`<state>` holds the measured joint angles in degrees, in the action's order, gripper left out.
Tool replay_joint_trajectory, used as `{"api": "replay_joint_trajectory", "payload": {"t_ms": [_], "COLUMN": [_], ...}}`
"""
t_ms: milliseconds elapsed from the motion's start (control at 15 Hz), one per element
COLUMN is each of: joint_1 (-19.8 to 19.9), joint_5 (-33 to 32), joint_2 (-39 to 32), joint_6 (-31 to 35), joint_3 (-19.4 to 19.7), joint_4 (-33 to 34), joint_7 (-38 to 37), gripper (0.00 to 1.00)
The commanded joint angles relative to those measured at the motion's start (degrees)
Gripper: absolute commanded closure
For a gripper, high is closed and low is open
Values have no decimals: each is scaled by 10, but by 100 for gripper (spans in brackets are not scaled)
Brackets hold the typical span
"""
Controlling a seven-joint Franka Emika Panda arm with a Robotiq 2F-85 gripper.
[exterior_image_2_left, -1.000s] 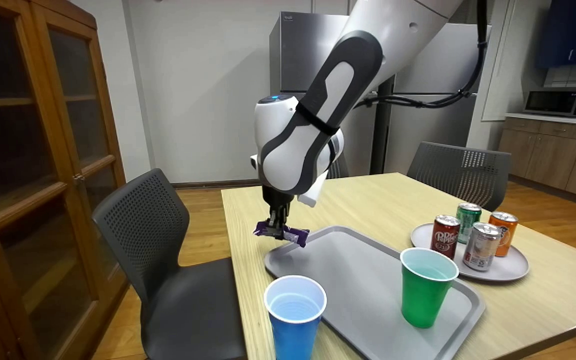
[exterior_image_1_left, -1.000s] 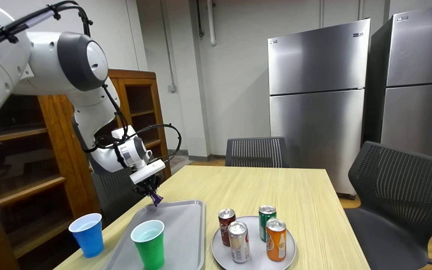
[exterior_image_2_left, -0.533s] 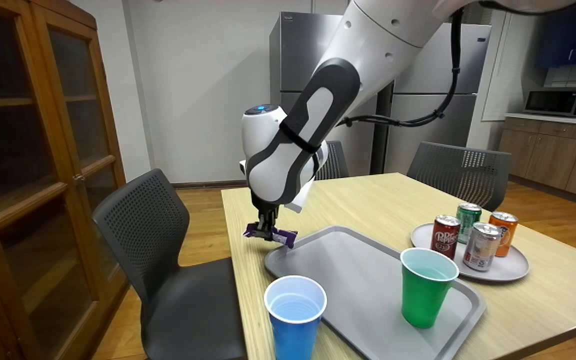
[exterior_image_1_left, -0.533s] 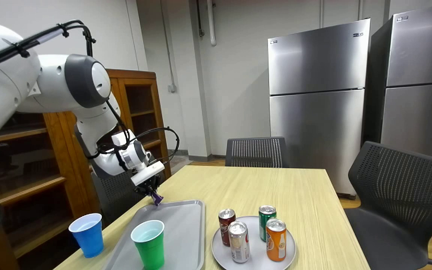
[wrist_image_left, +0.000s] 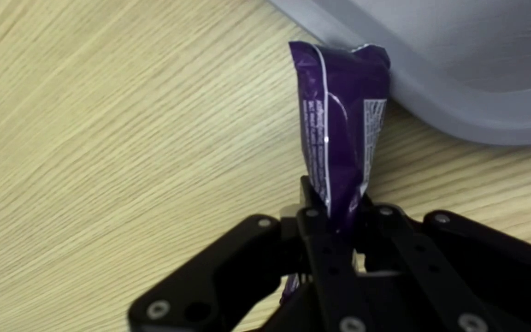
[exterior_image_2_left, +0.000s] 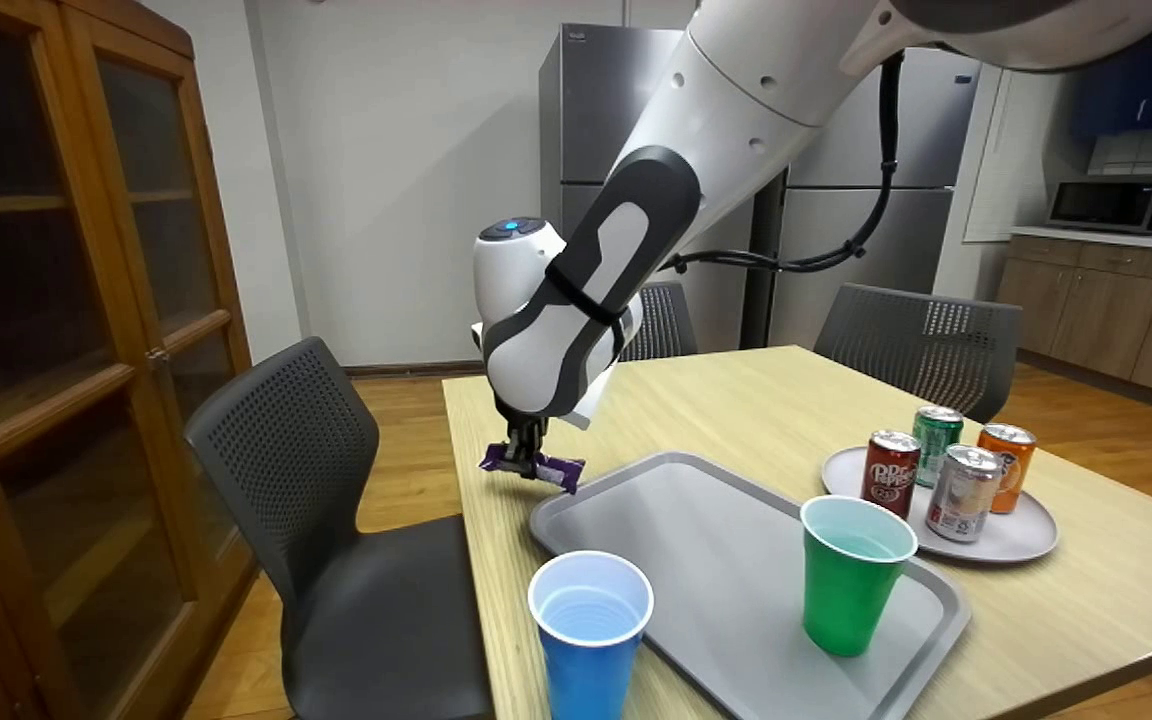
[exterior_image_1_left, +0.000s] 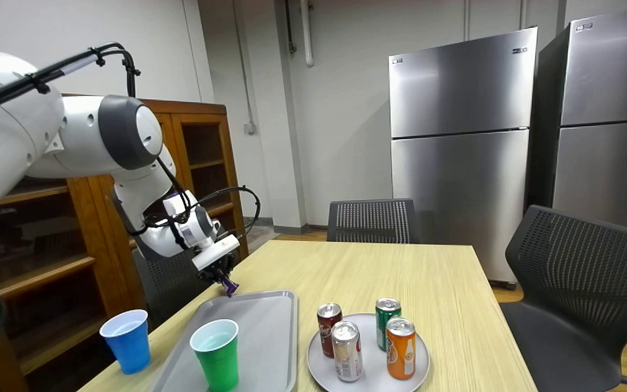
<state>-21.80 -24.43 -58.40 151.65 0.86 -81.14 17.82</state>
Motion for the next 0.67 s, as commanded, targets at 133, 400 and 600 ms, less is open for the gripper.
{"api": "replay_joint_trajectory", "payload": {"t_ms": [133,400,600], "joint_1": [-12,-15,-17], "joint_5": [-11,-12,-11], "joint_2": [-22,-27,-31], "joint_6": [-31,-39,-38], "joint_3": [10,12,14], "joint_4": [46,55,61], "joint_7": [-27,-35,-42], "gripper": [88,47,26]}}
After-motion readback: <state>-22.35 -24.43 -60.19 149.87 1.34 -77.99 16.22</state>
